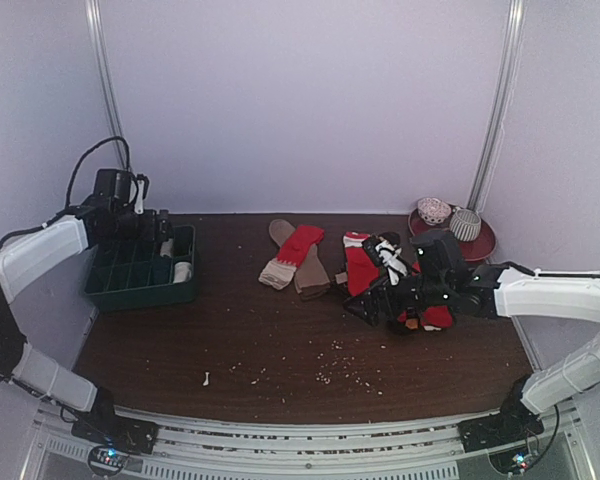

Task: Roll the socks
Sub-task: Adjust the pair of socks in the storage box.

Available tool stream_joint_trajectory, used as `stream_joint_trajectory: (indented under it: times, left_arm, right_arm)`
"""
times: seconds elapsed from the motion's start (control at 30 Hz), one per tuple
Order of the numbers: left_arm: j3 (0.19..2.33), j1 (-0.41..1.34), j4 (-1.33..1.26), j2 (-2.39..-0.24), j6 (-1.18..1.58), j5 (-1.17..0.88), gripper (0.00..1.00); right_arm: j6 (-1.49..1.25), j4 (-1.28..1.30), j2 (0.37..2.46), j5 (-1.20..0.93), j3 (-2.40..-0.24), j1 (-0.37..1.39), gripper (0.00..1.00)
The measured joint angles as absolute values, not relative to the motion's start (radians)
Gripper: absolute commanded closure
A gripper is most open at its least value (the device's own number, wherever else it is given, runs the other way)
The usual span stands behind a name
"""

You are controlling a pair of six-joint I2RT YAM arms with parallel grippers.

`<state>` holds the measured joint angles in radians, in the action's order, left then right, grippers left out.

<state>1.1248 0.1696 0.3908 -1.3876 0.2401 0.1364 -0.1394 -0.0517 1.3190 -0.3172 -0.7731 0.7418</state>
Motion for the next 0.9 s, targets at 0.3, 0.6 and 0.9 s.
stream_joint_trajectory:
  times: [0.3, 0.6, 0.9]
  left_arm:
    - [1.005, 0.183, 0.348, -1.346, 0.242, 0.113, 0.34]
    - [0.981, 0.183, 0.277, -1.48, 0.314, 0.139, 0.62]
    - [0.982, 0.183, 0.196, -1.581, 0.358, 0.193, 0.81]
  right_arm:
    - [-0.173, -0.101, 1.237, -0.099, -0.747, 0.739, 0.0]
    - [-0.18, -0.078, 1.274, -0.083, -0.747, 0.739, 0.0]
    - [-0.18, -0.076, 1.273, -0.088, -0.747, 0.739, 0.0]
